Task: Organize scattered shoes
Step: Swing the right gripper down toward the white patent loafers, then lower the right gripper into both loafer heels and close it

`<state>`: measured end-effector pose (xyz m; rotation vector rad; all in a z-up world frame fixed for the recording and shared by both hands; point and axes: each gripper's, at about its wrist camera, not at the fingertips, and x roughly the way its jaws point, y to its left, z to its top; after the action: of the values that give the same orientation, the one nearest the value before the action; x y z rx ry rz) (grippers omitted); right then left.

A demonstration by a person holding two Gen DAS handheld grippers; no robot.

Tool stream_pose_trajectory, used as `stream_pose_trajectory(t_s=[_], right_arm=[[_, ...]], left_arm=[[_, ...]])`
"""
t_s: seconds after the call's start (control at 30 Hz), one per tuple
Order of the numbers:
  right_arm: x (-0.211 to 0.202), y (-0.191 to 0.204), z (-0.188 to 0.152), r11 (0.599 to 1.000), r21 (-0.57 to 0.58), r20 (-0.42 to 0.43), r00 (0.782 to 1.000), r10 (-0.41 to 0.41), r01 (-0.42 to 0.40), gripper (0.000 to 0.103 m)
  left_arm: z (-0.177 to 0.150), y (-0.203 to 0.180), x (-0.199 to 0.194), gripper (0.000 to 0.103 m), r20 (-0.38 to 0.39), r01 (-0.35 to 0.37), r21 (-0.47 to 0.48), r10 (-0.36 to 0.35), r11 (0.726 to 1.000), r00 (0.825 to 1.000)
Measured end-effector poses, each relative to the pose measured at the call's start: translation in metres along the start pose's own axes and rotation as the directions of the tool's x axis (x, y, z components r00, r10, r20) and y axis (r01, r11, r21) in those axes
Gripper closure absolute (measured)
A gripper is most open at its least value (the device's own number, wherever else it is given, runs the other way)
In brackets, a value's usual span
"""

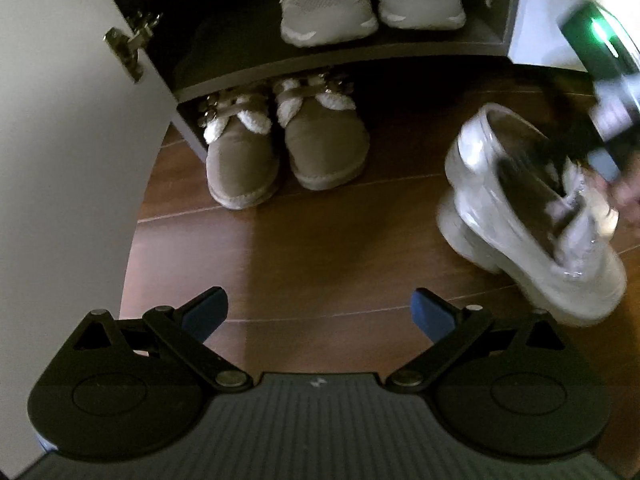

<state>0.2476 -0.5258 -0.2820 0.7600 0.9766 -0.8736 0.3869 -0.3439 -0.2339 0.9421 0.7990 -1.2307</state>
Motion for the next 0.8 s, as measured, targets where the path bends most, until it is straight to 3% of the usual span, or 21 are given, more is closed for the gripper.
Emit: stream_pose_trajectory(t_s=[0.13, 0.17, 0.2, 0.33, 0.4, 0.47, 0.53, 0.63, 0.8], right_arm=[[0.010, -0.010, 0.026, 0.953, 0.298, 0.087, 0.993, -0.084, 0.054, 0.086], [0.011, -0.014, 0.030, 0.920, 0.386, 0.103, 0.987, -0.120, 0.071, 0.084], [0.011, -0.016, 0.031, 0.898, 0.434, 0.116, 0.983, -0.140, 0.076, 0.074], [-0.006, -0.016, 0.024, 0.938, 0.344, 0.192, 0.977, -0.097, 0.026, 0.048], [-0.032, -0.015, 0.003, 0.960, 0.277, 0.244, 0.964, -0.107, 0.036, 0.028], [-0.058, -0.013, -0.023, 0.975, 0.211, 0.292, 0.948, -0.129, 0.067, 0.016], [-0.070, -0.013, -0.051, 0.978, 0.165, 0.279, 0.945, -0.171, 0.128, 0.016], [-0.063, -0.023, -0.091, 0.979, 0.142, 0.169, 0.971, -0.169, 0.145, 0.016], [-0.043, -0.030, -0.104, 0.983, 0.113, 0.095, 0.983, -0.158, 0.147, 0.016]], left_arm=[[-0.001, -0.007, 0.003, 0.003, -0.004, 0.002, 0.027, -0.002, 1.000, 1.000], [-0.001, -0.009, 0.004, 0.003, -0.001, 0.007, 0.034, -0.007, 0.999, 1.000], [-0.001, -0.015, 0.005, 0.003, 0.005, 0.017, 0.044, -0.017, 0.999, 1.000], [0.000, -0.034, 0.011, 0.003, 0.038, 0.048, 0.095, -0.052, 0.994, 0.998], [0.000, -0.043, 0.016, 0.003, 0.058, 0.059, 0.120, -0.067, 0.991, 0.996], [-0.001, -0.053, 0.024, 0.004, 0.066, 0.073, 0.135, -0.082, 0.988, 0.994], [-0.003, -0.068, 0.034, 0.004, 0.072, 0.102, 0.163, -0.115, 0.981, 0.991], [-0.008, -0.094, 0.049, 0.006, 0.080, 0.117, 0.217, -0.137, 0.969, 0.987], [-0.019, -0.119, 0.069, 0.009, 0.046, 0.138, 0.287, -0.158, 0.948, 0.986]])
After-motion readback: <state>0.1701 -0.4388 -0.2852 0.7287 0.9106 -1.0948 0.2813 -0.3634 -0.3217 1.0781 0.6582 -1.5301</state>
